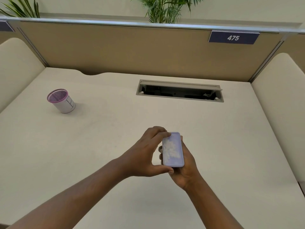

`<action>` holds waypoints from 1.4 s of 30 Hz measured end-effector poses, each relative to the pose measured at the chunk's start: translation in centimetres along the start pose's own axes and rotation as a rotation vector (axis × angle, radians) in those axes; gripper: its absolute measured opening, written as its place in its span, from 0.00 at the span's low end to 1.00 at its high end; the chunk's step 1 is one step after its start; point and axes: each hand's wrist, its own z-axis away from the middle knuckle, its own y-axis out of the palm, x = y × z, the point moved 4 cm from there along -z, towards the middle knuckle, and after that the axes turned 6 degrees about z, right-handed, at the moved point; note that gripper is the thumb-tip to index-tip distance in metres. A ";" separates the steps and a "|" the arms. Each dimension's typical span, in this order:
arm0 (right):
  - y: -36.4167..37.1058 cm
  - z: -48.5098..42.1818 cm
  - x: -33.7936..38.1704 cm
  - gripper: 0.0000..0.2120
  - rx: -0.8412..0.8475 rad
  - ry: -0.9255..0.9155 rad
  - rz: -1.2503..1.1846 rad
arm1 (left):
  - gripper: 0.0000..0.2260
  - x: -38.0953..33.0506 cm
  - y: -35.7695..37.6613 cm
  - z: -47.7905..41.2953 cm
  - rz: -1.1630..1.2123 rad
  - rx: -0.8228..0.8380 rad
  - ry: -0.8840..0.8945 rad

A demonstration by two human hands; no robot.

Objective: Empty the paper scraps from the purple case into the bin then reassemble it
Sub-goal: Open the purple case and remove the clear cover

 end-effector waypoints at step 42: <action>-6.8 2.6 2.0 0.25 -0.088 0.049 -0.088 | 0.35 -1.0 4.4 -3.7 1.290 -0.245 -0.580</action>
